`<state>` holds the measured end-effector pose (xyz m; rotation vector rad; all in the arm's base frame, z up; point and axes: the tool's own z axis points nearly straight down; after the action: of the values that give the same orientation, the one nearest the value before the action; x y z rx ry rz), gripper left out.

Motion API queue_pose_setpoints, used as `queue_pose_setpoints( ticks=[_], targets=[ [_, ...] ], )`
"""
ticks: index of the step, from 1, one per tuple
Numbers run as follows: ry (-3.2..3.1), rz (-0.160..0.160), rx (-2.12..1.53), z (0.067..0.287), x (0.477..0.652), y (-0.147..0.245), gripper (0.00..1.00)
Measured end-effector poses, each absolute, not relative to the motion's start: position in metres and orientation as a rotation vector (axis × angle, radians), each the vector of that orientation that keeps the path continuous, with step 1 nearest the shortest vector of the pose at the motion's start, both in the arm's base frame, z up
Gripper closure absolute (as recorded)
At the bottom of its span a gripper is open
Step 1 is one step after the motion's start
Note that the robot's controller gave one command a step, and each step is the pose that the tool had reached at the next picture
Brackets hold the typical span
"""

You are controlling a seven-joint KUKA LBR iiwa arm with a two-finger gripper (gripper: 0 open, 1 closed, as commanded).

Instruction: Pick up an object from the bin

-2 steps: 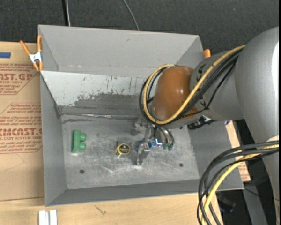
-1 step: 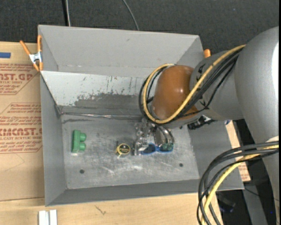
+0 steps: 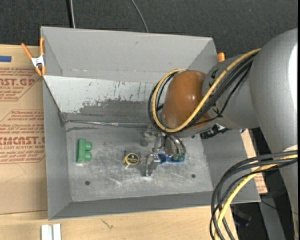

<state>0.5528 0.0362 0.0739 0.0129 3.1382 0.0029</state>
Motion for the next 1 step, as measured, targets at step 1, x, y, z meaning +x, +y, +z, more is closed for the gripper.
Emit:
queue_pose_setpoints(
  ticks=[1],
  targets=[
    [3.128, 0.002, -0.055, 0.0731, 0.5063, -0.0031, 0.0]
  ],
)
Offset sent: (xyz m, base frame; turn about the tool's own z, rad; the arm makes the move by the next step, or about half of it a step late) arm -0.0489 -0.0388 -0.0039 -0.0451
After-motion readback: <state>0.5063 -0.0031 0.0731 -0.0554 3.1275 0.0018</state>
